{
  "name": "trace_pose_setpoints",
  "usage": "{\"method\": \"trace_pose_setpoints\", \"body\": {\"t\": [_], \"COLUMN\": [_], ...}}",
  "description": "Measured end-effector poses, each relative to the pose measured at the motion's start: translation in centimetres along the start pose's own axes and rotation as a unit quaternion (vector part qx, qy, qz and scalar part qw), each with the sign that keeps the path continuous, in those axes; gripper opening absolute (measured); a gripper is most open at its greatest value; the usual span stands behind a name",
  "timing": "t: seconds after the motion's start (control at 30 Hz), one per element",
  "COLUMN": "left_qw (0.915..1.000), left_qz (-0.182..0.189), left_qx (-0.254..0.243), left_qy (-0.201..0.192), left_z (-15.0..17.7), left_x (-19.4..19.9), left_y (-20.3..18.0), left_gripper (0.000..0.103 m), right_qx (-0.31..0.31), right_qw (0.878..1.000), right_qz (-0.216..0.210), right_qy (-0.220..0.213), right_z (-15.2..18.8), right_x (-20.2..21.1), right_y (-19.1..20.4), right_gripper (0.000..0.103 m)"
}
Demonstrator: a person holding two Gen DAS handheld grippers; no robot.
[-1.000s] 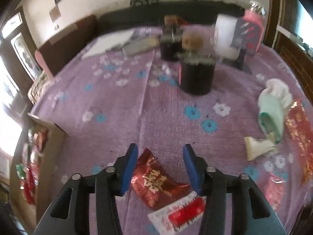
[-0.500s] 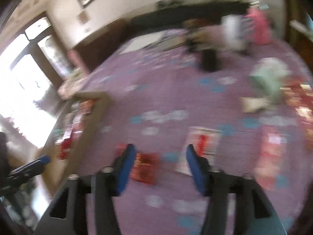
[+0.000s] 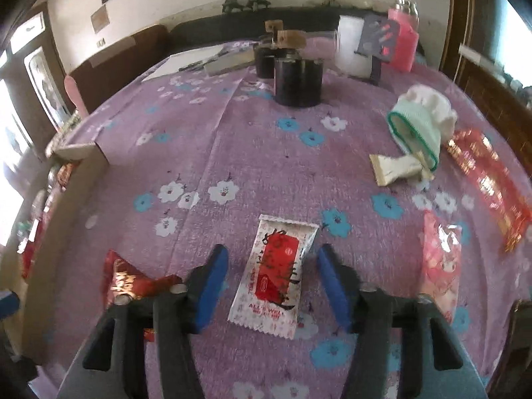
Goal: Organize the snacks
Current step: 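Grasp the red chip bag with the left tool while the right tool grasps the white-red packet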
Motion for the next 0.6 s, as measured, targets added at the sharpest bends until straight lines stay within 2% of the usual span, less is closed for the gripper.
{"method": "trace_pose_setpoints", "body": {"t": [0.1,0.23,0.37,0.47,0.6], "left_qw": [0.998,0.9887,0.9775,0.9744,0.9753], "left_qz": [-0.003,0.012,0.015,0.02,0.027], "left_qx": [-0.062,-0.148,-0.21,-0.222,-0.212], "left_qy": [-0.01,-0.022,0.0,0.028,0.056], "left_z": [-1.6,-3.1,-3.4,-3.0,-2.5], "left_x": [-1.5,-3.8,-6.7,-8.8,-10.5], "left_y": [-1.9,-4.5,-5.9,-5.9,-5.7], "left_gripper": [0.069,0.069,0.069,0.069,0.069], "right_qx": [-0.006,-0.03,-0.069,-0.081,-0.084], "right_qw": [1.0,0.999,0.995,0.993,0.993], "right_qz": [-0.006,-0.029,-0.068,-0.083,-0.086], "right_qy": [-0.005,-0.011,-0.012,-0.011,-0.01], "right_z": [0.5,1.0,1.2,1.2,1.2], "right_x": [0.4,1.1,1.3,1.3,1.4], "right_y": [-0.4,-1.5,-2.7,-3.0,-3.1], "right_gripper": [0.034,0.034,0.034,0.034,0.034]}}
Point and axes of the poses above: each gripper's, at about its wrist camera, not at the fingertips, and x roughly against the way its jaws point, y to its left, z to its underside, the point moved 6 cm from there along -x, roughly the way its jaws point, and after that the axes turned 5 degrees about x, right-handed, at the moved point
